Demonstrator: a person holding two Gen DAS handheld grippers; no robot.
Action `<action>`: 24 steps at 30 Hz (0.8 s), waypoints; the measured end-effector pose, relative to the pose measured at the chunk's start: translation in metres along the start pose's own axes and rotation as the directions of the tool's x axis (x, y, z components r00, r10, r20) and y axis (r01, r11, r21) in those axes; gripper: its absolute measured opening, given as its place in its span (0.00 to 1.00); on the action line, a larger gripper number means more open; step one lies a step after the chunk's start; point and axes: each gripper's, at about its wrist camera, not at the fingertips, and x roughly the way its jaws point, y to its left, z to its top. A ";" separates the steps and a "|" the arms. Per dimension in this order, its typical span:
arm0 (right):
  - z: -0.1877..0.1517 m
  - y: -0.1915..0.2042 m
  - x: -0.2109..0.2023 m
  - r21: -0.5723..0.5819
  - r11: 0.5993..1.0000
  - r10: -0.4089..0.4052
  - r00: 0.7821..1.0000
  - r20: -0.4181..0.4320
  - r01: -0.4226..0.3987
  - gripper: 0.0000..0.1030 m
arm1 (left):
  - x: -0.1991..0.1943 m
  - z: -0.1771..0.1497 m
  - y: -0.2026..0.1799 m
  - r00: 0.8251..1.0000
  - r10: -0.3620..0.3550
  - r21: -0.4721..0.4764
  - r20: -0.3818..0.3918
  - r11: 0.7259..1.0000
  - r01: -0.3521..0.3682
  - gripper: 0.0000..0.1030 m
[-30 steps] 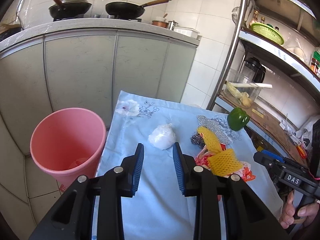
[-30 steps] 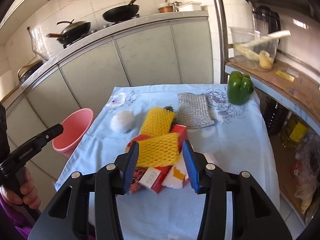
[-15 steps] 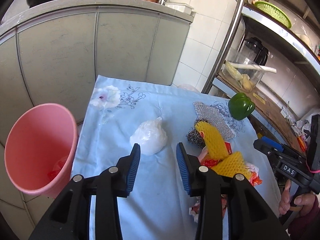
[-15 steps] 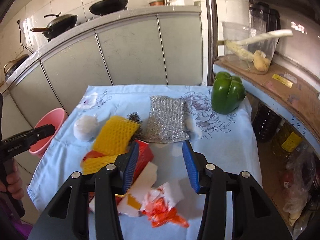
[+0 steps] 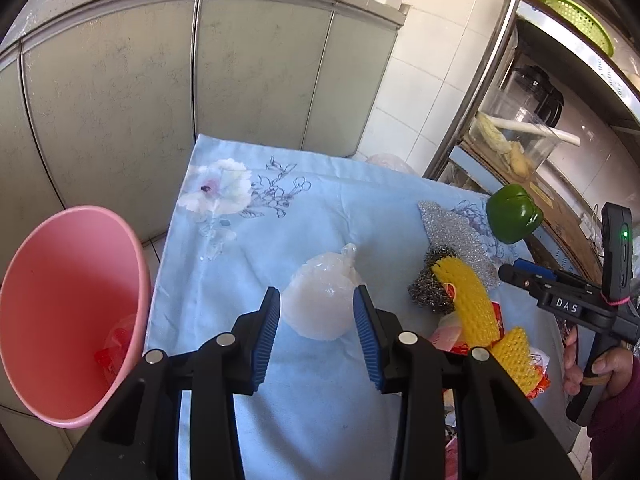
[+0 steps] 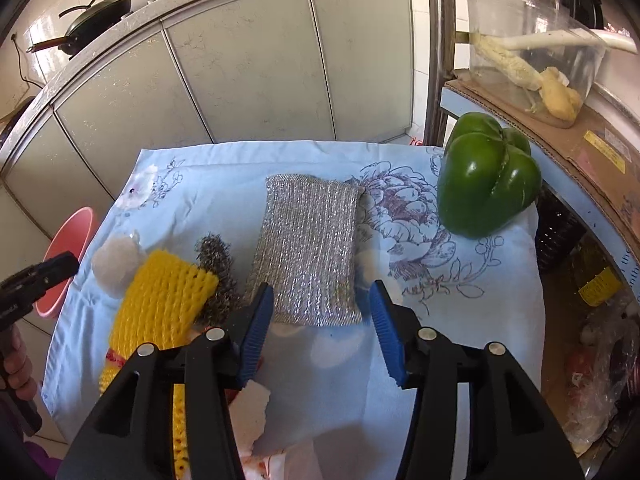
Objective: Collect trash
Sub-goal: 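Move the left tool to the white plastic bag while the right tool reaches the silver mesh scrubber, then close the left tool on the white bag while the right tool closes on the scrubber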
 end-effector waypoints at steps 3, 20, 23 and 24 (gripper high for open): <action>0.008 0.001 0.006 -0.014 1.000 -0.009 1.000 -0.010 0.009 0.49 | 0.008 0.003 -0.005 1.000 -0.012 0.006 -0.006 1.000 0.012 0.37; 0.004 -0.006 0.037 0.007 1.000 0.016 0.996 -0.090 -0.016 0.23 | 0.021 -0.012 0.000 1.000 0.020 0.019 -0.001 1.000 -0.020 0.09; 0.004 -0.007 0.025 0.010 1.000 0.028 0.998 -0.054 -0.028 0.11 | 0.010 -0.013 0.003 1.000 0.018 0.002 0.022 1.000 -0.018 0.08; 0.003 -0.007 0.018 0.008 1.000 0.027 0.999 -0.037 -0.027 0.10 | 0.006 -0.013 0.004 0.999 0.017 -0.002 0.030 1.000 -0.017 0.08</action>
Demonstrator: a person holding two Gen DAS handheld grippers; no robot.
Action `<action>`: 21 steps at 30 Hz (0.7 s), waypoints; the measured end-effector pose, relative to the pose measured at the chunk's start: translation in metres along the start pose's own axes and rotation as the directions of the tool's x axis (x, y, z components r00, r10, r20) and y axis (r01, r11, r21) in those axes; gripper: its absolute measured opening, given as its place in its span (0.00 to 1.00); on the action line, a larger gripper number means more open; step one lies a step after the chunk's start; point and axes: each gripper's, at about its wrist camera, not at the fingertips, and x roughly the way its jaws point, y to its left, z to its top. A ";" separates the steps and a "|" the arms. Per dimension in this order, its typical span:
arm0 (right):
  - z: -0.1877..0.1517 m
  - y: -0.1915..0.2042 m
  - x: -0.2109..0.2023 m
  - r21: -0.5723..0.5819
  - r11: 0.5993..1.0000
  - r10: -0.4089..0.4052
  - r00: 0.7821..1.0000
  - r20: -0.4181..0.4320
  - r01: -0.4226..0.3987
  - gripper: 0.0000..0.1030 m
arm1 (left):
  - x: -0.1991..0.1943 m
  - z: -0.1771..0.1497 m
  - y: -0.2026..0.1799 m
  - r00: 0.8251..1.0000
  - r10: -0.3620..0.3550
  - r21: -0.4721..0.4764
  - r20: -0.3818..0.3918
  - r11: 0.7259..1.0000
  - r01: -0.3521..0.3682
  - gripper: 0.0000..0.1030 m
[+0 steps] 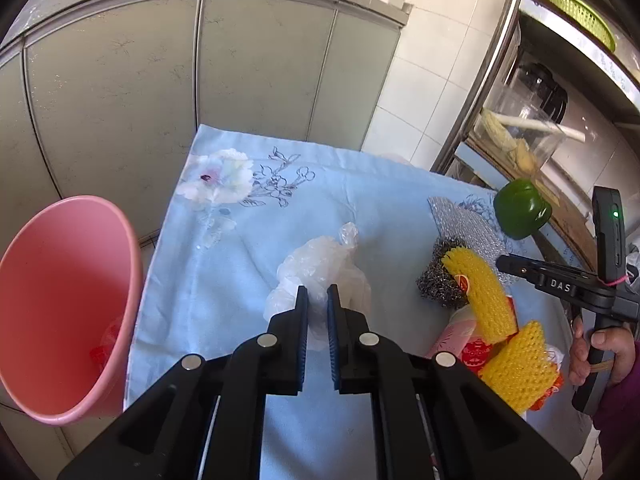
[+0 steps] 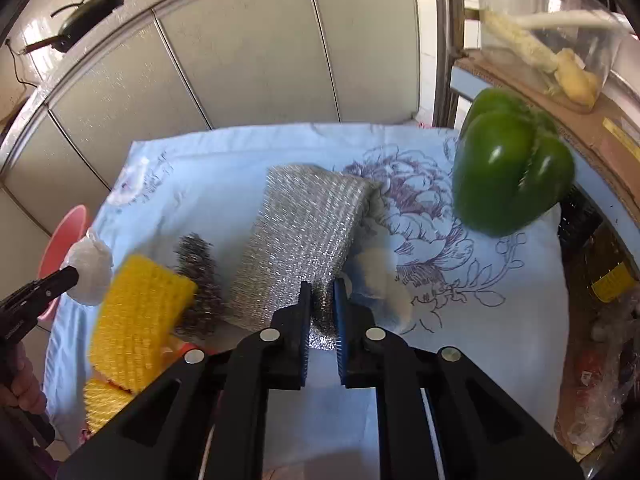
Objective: Collect trash
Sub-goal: 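Close the left tool on the white bag while the right tool closes on the scrubber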
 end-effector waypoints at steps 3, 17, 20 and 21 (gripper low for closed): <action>-0.002 0.004 -0.021 -0.018 1.000 -0.011 0.999 0.052 0.012 0.08 | -0.012 0.000 0.003 1.000 -0.003 -0.011 0.027 1.000 0.003 0.08; 0.000 0.046 -0.128 -0.083 0.996 0.008 0.958 0.288 0.017 0.08 | -0.060 -0.013 0.003 0.993 -0.031 -0.035 0.114 0.999 0.035 0.08; 0.004 0.064 -0.139 -0.120 0.993 0.036 0.949 0.312 0.002 0.08 | -0.070 -0.017 0.003 0.990 -0.030 -0.031 0.136 0.999 0.034 0.08; 0.005 0.070 -0.142 -0.134 0.991 0.048 0.947 0.319 -0.005 0.08 | -0.074 -0.018 0.005 0.989 -0.028 -0.030 0.144 0.999 0.032 0.08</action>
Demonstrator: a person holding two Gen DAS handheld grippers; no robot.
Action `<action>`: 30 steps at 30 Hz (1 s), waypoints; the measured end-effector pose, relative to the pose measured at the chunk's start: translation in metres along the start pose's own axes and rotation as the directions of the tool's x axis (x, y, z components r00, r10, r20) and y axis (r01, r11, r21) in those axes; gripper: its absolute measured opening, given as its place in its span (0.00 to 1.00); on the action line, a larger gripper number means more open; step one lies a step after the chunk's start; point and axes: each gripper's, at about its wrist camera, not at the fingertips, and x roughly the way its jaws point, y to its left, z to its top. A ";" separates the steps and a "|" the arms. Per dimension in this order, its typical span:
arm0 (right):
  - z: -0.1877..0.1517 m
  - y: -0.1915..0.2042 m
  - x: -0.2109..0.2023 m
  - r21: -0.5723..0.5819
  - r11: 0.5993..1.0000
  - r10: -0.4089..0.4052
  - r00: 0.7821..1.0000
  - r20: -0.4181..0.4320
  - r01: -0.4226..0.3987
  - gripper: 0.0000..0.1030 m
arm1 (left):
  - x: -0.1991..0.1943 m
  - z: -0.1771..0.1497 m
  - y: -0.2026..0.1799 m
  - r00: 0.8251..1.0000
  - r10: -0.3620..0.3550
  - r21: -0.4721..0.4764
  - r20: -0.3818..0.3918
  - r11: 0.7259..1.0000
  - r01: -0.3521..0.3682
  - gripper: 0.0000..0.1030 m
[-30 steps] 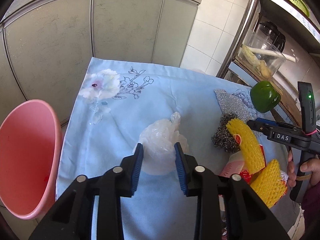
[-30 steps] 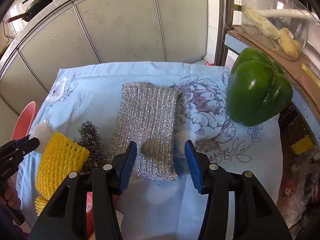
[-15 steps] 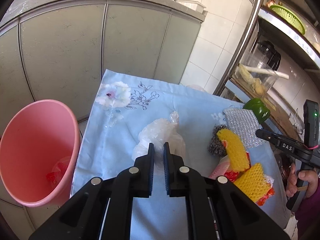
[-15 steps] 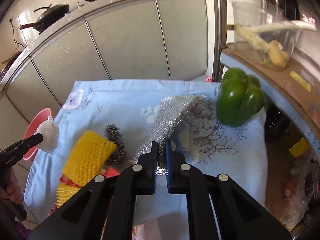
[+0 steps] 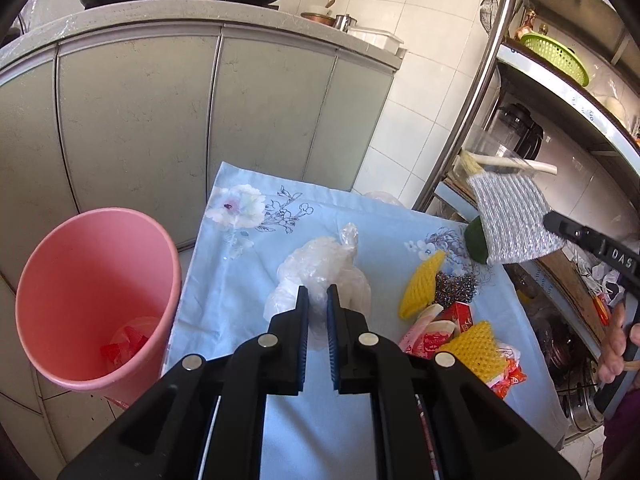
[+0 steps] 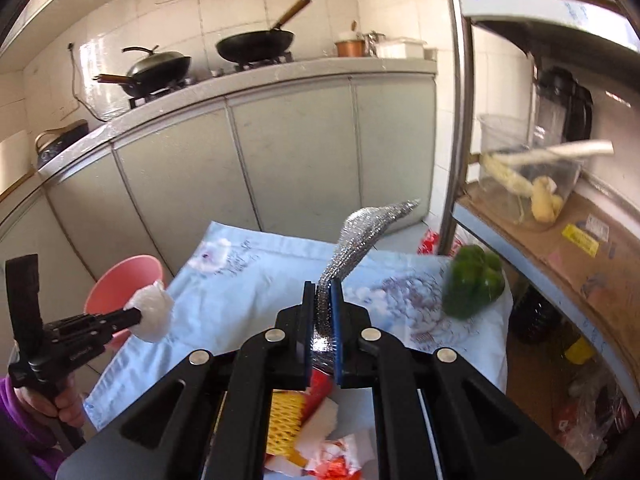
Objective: Collect trash
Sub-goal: 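Close the left tool on the white bag while the right tool closes on the scrubber, then carry the white bag and silver scrubber over the pink bin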
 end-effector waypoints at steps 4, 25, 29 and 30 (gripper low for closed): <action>0.010 0.022 -0.003 -0.032 0.999 0.022 0.999 0.025 -0.022 0.08 | -0.014 0.001 0.010 1.000 0.001 -0.017 0.026 1.000 -0.001 0.08; 0.016 0.082 0.018 -0.075 0.987 0.140 0.990 -0.002 -0.140 0.08 | -0.044 -0.002 0.057 0.993 0.065 -0.093 0.095 0.994 -0.056 0.08; 0.016 0.120 0.038 -0.115 0.967 0.226 0.973 -0.039 -0.229 0.08 | -0.058 0.001 0.081 0.985 0.123 -0.132 0.121 0.985 -0.107 0.08; 0.016 0.130 0.043 -0.126 0.959 0.248 0.968 -0.049 -0.252 0.08 | -0.061 0.001 0.089 0.982 0.140 -0.145 0.126 0.982 -0.121 0.08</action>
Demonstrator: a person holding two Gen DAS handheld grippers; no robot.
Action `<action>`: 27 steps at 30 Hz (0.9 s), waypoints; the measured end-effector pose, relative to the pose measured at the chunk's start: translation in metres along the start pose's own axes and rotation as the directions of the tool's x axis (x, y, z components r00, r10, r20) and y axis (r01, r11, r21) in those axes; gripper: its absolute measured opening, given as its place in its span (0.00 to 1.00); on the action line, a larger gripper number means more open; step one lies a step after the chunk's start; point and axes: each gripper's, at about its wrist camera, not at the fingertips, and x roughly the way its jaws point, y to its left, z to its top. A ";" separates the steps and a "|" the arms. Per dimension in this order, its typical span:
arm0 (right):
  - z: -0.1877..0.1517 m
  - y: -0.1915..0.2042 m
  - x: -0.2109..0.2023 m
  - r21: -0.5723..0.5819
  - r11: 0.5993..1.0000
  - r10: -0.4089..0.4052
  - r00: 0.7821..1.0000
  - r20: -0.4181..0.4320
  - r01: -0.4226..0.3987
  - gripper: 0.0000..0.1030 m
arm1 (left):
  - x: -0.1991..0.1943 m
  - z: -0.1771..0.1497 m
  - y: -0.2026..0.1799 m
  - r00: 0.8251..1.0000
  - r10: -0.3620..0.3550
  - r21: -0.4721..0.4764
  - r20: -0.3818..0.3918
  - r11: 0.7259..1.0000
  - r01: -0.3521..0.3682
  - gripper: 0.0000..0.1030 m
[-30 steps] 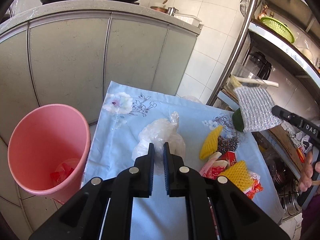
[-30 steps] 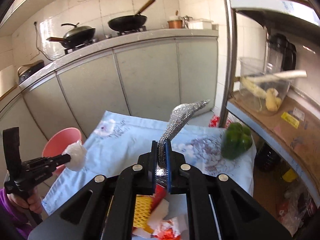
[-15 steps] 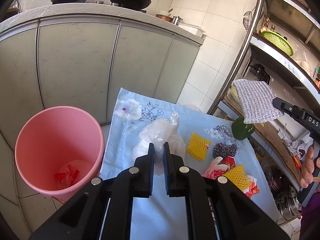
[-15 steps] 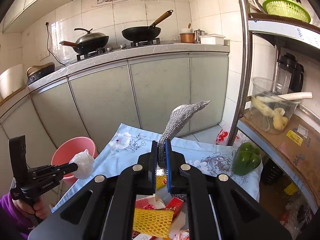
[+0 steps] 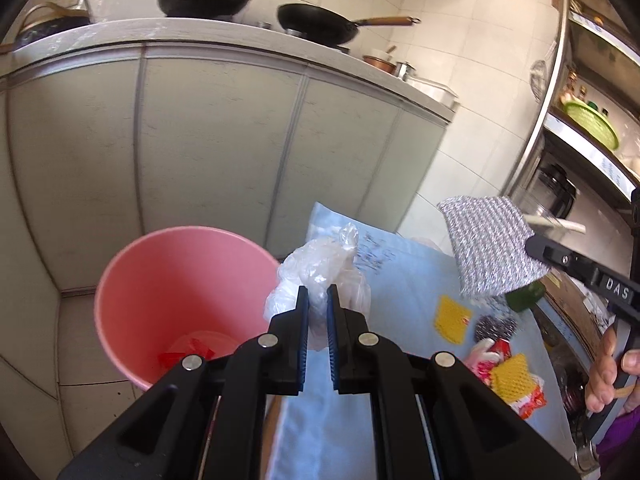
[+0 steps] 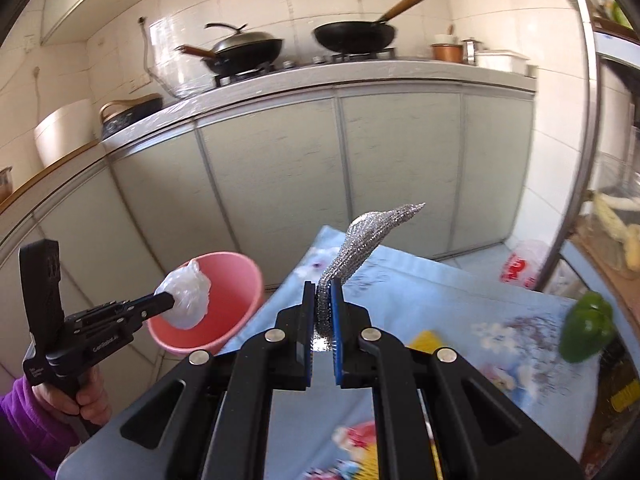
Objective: Collect trash
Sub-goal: 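Carry the white bag and silver scrubber over the pink bin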
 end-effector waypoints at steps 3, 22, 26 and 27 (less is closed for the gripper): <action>0.005 0.027 0.021 -0.036 0.997 0.065 0.998 -0.028 -0.066 0.08 | -0.006 0.005 0.022 0.999 0.049 -0.028 0.016 0.998 -0.049 0.08; 0.003 0.122 0.146 -0.122 0.958 0.224 0.943 -0.246 -0.259 0.08 | 0.029 -0.007 0.095 0.976 0.202 -0.123 -0.079 0.970 -0.210 0.08; -0.004 0.124 0.157 -0.116 0.958 0.222 0.937 -0.272 -0.260 0.08 | 0.038 -0.009 0.099 0.970 0.222 -0.118 -0.096 0.965 -0.232 0.09; -0.005 0.124 0.159 -0.117 0.959 0.219 0.936 -0.276 -0.259 0.08 | 0.039 -0.009 0.099 0.969 0.227 -0.116 -0.096 0.964 -0.237 0.09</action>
